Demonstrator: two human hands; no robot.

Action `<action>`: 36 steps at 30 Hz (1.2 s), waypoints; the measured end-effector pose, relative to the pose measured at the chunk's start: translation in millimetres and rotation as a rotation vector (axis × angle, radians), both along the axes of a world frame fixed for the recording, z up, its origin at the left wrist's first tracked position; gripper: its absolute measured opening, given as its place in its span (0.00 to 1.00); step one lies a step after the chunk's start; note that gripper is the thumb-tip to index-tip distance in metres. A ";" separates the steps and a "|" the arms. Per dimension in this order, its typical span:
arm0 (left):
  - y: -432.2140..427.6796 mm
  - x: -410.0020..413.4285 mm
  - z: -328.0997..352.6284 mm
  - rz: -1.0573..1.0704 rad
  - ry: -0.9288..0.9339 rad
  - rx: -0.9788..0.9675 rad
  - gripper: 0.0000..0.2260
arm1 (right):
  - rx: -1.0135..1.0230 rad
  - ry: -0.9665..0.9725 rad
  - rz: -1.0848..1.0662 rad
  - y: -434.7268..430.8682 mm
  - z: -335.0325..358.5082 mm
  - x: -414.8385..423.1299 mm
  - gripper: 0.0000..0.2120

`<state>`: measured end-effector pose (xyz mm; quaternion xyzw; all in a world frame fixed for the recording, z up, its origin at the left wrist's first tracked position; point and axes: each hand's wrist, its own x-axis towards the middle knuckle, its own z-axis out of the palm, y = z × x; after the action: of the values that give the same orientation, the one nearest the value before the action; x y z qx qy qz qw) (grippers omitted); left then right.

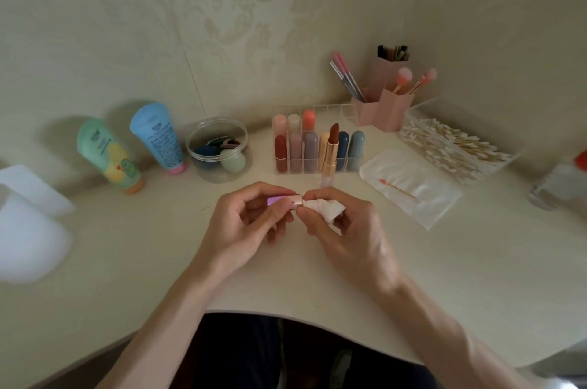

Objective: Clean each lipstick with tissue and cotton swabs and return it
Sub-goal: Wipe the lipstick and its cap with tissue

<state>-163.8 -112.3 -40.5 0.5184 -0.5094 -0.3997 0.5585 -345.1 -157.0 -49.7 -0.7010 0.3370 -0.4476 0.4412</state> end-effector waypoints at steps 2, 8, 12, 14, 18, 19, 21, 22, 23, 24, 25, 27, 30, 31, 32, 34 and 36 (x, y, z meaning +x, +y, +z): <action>-1.0 0.9 -3.7 0.002 -0.041 -0.045 0.08 | -0.002 0.000 0.011 -0.3 -0.4 -0.1 0.02; 2.9 -1.6 3.3 -0.039 -0.001 0.003 0.12 | -0.037 -0.001 -0.012 2.5 3.1 -0.8 0.02; 1.2 0.4 -0.2 0.003 0.044 0.022 0.11 | -0.023 0.020 -0.015 1.3 0.3 -0.5 0.02; 1.2 0.5 -2.1 0.017 0.012 -0.021 0.08 | 0.026 -0.014 0.016 -0.4 0.6 -0.1 0.03; 2.4 -0.4 -2.5 0.059 -0.055 -0.127 0.08 | 0.146 -0.168 0.094 -1.1 4.7 -0.6 0.02; 2.7 -0.3 -3.2 0.070 -0.063 -0.134 0.08 | 0.164 -0.181 0.111 -1.0 5.1 -1.3 0.03; 3.6 -1.0 -4.5 0.065 -0.081 -0.134 0.08 | 0.170 -0.162 0.111 -1.5 4.4 -3.0 0.04; 4.4 -1.2 -4.5 0.049 -0.091 -0.134 0.08 | 0.165 -0.149 0.097 -1.8 3.5 -3.2 0.04; 4.5 -1.3 -3.9 0.027 -0.097 -0.129 0.09 | 0.158 -0.142 0.079 -2.1 2.7 -3.3 0.04; 4.4 -1.6 -2.3 0.004 -0.090 -0.113 0.09 | 0.145 -0.136 0.065 -2.3 2.4 -3.1 0.04; 4.4 -1.6 0.0 -0.015 -0.066 -0.081 0.11 | 0.129 -0.132 0.055 -2.2 2.6 -2.6 0.04; 3.8 0.1 4.7 -0.038 -0.016 0.009 0.17 | 0.106 -0.132 0.046 -1.2 2.9 -1.7 0.04; 1.5 2.3 4.2 -0.037 0.015 0.078 0.16 | 0.085 -0.106 0.033 -0.7 1.4 -2.0 0.01; 1.3 2.5 2.1 -0.025 0.016 0.069 0.14 | 0.077 -0.086 0.038 -0.8 0.3 -2.1 0.02; 1.5 2.5 0.7 -0.015 0.014 0.055 0.11 | 0.076 -0.069 0.053 -1.0 0.1 -1.9 0.02; 1.9 2.7 -1.3 -0.010 0.002 0.026 0.08 | 0.116 -0.061 0.101 -2.2 2.6 -3.2 0.01; 1.7 4.1 -2.8 -0.011 -0.023 -0.002 0.07 | 0.186 -0.073 0.150 -3.7 5.8 -7.4 0.07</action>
<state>-159.8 -110.7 -43.3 0.5195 -0.5190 -0.3965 0.5510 -352.4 -160.7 -43.9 -0.6636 0.3074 -0.4051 0.5487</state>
